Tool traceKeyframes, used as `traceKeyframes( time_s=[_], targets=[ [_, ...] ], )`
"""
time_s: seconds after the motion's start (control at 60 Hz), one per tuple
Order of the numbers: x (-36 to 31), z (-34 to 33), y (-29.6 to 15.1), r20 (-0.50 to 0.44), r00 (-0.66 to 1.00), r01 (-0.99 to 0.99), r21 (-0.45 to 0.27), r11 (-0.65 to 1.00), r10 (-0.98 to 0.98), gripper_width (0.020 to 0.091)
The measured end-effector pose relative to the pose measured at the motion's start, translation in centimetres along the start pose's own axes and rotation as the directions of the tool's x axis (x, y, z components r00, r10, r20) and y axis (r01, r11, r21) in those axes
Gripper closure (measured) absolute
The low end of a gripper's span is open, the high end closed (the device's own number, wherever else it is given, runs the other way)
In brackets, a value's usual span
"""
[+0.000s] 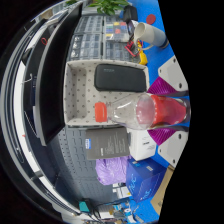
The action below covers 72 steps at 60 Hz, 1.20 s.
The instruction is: Pour water
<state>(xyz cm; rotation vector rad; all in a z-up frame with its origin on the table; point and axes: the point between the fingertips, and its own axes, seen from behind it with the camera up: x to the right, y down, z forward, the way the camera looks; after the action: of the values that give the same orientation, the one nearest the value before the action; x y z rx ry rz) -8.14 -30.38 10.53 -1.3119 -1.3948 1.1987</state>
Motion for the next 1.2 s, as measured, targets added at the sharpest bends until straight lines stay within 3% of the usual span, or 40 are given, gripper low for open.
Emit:
traceKeyframes(
  time_s=[0.167,0.283,0.4,0.567,0.683,0.933,1.2],
  targets=[
    [0.4,-0.2,-0.1,0.038,0.997,-0.069,-0.022,0.997,0.07,0.0703],
    [2.2,-0.5,-0.7,0.047,0.973,-0.222,-0.056,0.974,0.224,0.0703],
    [5.3,-1.1,-3.4,0.046,0.899,-0.435,-0.03,0.9,0.436,0.0704],
    [10.3,-0.6,-5.2,0.019,0.582,-0.811,-0.052,0.582,0.813,0.0704],
    [12.3,-0.5,-4.9,-0.017,0.33,-0.941,-0.089,0.327,0.944,0.0706],
    [12.3,0.2,-3.5,-0.121,-0.058,-0.972,-0.221,-0.084,0.991,0.0709],
    [13.3,-0.1,-4.9,-0.164,-0.362,-0.901,-0.192,-0.389,0.918,0.0709]
  ],
)
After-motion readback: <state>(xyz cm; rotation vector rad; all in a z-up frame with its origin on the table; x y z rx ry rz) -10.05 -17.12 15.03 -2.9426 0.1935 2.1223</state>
